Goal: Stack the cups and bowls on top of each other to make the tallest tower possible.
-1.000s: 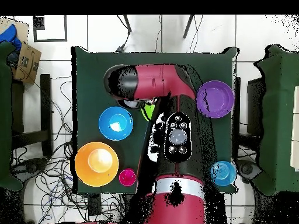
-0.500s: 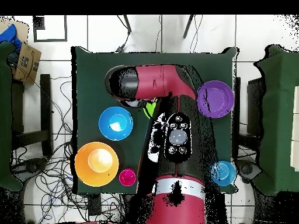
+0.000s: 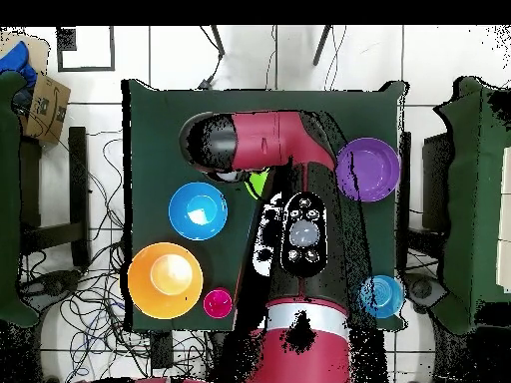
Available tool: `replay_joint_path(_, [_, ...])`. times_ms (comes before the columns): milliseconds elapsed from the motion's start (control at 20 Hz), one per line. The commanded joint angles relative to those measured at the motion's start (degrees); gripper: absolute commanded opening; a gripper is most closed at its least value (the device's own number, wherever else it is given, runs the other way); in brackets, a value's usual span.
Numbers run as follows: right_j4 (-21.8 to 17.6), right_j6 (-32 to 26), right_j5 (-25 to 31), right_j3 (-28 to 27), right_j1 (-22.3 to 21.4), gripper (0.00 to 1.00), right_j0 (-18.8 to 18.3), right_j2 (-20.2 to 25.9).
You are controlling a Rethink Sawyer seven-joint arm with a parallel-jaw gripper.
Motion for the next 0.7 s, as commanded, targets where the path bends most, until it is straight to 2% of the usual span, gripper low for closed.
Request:
replay_joint_path(50, [-1.5,-0.2,-0.4,-0.2,3.6,0.0,0.7,3.1])
replay_joint_path(700, [-0.3,0.1,-0.4,2.2,3.3,0.0,0.7,3.6])
